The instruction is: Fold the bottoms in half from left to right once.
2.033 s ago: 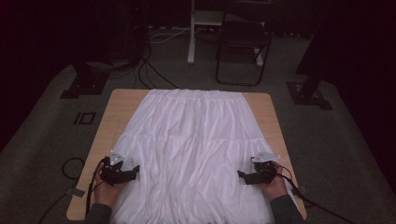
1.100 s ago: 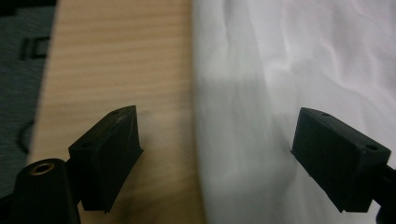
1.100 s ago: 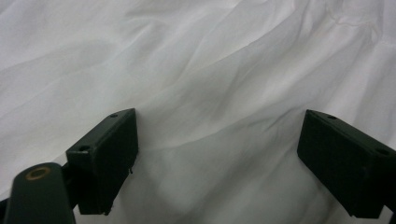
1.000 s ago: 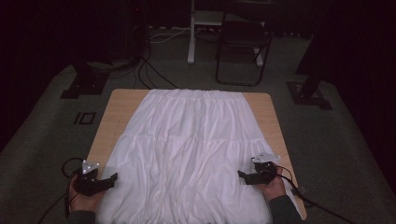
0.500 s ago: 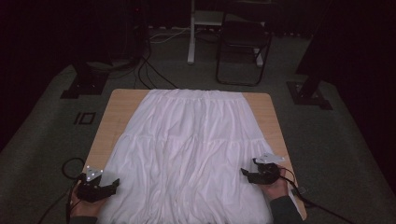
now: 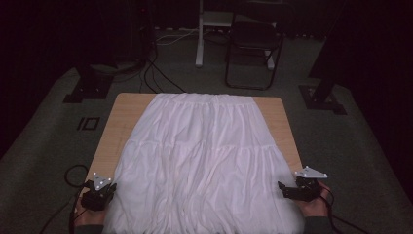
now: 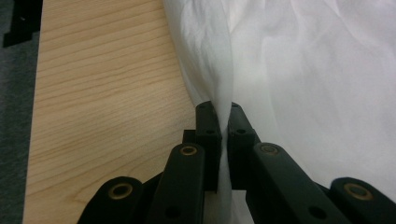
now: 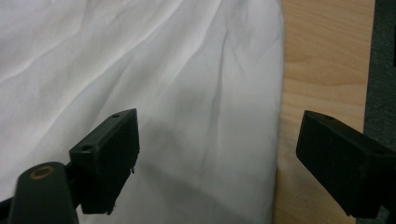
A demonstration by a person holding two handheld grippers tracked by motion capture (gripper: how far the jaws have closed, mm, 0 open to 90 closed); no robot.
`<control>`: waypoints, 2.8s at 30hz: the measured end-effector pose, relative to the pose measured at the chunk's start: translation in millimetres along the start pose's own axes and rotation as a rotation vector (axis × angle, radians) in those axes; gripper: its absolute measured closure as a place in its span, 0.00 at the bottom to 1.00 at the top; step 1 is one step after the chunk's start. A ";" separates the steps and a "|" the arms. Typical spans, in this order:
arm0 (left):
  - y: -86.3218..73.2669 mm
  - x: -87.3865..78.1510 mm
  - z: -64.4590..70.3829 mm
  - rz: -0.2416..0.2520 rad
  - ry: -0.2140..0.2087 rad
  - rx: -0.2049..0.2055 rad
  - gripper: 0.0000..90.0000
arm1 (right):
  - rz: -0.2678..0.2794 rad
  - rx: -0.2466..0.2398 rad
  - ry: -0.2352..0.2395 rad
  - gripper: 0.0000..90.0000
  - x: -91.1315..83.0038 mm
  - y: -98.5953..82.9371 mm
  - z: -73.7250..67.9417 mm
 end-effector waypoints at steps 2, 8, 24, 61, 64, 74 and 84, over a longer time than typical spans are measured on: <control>-0.9 0.2 -1.5 0.010 -0.019 -0.010 0.97 | -0.009 -0.003 0.000 0.14 1.1 -1.5 -1.2; -1.2 0.8 -2.5 0.025 -0.025 -0.019 0.97 | -0.036 0.043 0.036 0.12 6.4 -7.1 -0.9; 10.0 -7.6 -47.7 0.018 0.172 -0.027 0.98 | -0.006 0.055 0.113 0.96 -0.6 -6.7 6.4; 163.9 -136.1 191.1 0.439 -0.370 0.416 0.98 | -0.004 -0.019 0.123 0.95 3.4 2.3 -9.6; 175.4 -122.9 248.9 0.418 -0.501 0.510 0.98 | -0.004 -0.023 0.118 0.95 3.6 2.8 -10.2; 170.4 -27.5 330.4 0.142 -0.722 0.537 0.75 | -0.005 -0.028 0.111 0.88 3.6 3.1 -11.0; 162.8 -71.6 267.7 0.294 -0.683 0.502 0.55 | 0.119 -0.049 0.048 0.47 -29.7 33.4 -35.6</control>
Point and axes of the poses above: each handheld gripper's, and its own axes: x roughly forward along the jaws, y roughly out of its top, z roughly to its right, the point moved 6 cm from there along x, roughly forward along the jaws, and after that the axes turned 15 degrees about -z, right-handed, at the moved point
